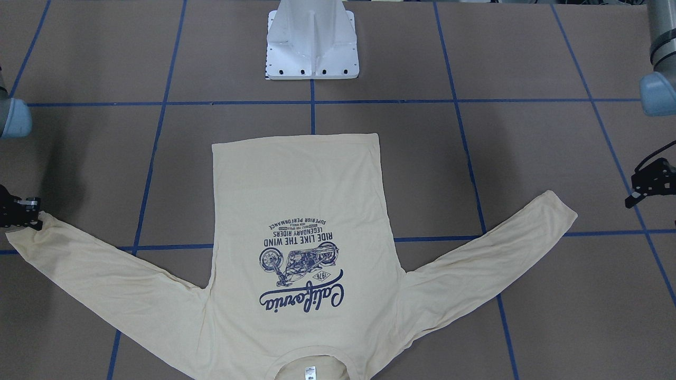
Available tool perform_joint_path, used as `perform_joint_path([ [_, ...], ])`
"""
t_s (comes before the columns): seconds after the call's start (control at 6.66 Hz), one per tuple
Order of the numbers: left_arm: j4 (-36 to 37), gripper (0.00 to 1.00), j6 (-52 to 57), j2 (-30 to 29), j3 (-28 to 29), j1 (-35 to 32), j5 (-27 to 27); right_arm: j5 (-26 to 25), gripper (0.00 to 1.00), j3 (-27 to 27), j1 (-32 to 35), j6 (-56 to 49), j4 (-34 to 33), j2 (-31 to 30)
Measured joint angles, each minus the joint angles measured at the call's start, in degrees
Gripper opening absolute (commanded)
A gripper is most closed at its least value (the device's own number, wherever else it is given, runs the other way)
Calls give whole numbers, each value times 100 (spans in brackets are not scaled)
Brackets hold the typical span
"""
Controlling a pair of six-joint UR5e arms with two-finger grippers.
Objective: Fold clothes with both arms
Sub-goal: 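Lift the sleeve with the right gripper and carry it across the chest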
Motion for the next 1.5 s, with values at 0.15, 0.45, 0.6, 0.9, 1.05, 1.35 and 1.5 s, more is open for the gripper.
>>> perform_joint_path([
  [0.15,1,99,-4,0,-2,0,-1,332,0,107,125,178,2,179],
  [0.45,1,99,-6,5,-2,-2,5,804,0,136,249,800,-16,954],
  [0.6,1,99,-5,8,10,-4,9,855,0,-68,190,1350,-31,1590],
  [0.9,3,99,-1,8,49,-1,16,795,0,-757,-106,1896,-48,2744],
  [1.05,7,99,-4,9,71,-2,16,676,0,-1046,-270,1984,-50,3255],
  [1.35,9,99,-6,31,114,-2,19,409,0,-1428,-493,2205,-65,4151],
  [1.5,10,99,-7,31,140,-1,21,121,0,-1698,-651,2301,-93,4728],
])
